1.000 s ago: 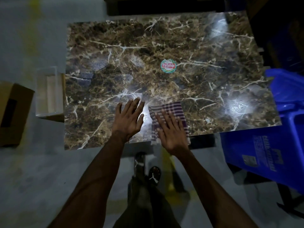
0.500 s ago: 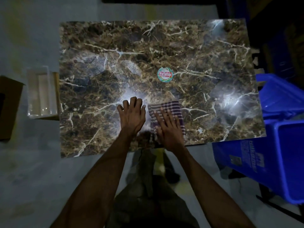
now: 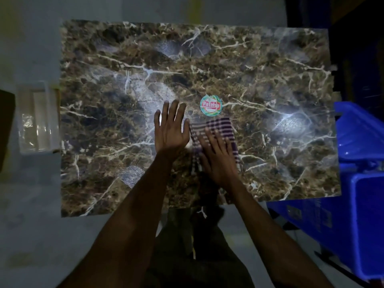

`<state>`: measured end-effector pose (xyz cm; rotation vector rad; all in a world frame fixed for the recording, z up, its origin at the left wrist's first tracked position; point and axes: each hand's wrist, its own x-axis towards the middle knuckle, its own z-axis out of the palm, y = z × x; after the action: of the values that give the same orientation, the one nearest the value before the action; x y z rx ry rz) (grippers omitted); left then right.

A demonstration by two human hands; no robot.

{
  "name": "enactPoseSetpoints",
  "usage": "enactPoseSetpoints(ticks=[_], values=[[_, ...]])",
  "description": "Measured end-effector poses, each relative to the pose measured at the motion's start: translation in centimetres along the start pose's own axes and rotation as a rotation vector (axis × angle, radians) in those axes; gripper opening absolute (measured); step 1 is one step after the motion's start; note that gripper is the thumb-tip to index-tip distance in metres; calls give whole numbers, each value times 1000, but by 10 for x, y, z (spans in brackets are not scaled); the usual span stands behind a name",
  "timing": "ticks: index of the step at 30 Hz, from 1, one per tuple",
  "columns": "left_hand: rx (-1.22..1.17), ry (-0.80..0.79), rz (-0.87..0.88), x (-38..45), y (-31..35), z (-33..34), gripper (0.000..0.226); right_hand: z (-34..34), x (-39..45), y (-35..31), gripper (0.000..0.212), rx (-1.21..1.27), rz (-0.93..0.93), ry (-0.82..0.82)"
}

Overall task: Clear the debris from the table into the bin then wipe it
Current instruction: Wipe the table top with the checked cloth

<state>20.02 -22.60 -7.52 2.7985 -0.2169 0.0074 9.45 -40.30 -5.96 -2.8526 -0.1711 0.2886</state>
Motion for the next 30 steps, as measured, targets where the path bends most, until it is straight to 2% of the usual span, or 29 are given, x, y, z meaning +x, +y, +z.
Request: enactPoseSetpoints(ticks=[3, 6, 9, 11, 14, 16, 19, 22, 24, 27, 30], values=[[-18, 18, -8, 2, 1, 2, 51, -10, -8, 26, 58, -22, 89, -7], [-45, 22, -18, 3, 2, 4, 51, -15, 33, 34, 59, -4, 237, 47], [-56, 23, -18, 2, 1, 4, 51, -9, 71, 22, 60, -15, 283, 141], [-79, 11, -22, 3, 0, 3, 51, -4, 73, 11, 59, -30, 241, 166], [-76, 26, -19, 2, 1, 3, 51, -1, 47, 10, 58, -10, 38, 128], [-67, 45, -22, 3, 2, 3, 50, -1, 24, 22, 58, -34, -33, 123], [-52, 59, -17, 4, 1, 3, 51, -9, 19, 42, 58, -13, 85, 84], [-44, 66, 0, 4, 2, 2, 50, -14, 60, 39, 58, -21, 217, 139], [-54, 60, 1, 4, 2, 2, 49, -13, 90, 26, 59, -29, 239, 164], [-74, 64, -4, 6, 1, 3, 49, -9, 96, 7, 57, -9, 126, 150], [-83, 81, -1, 6, 1, 3, 50, -9, 61, 11, 60, -6, -57, 89]])
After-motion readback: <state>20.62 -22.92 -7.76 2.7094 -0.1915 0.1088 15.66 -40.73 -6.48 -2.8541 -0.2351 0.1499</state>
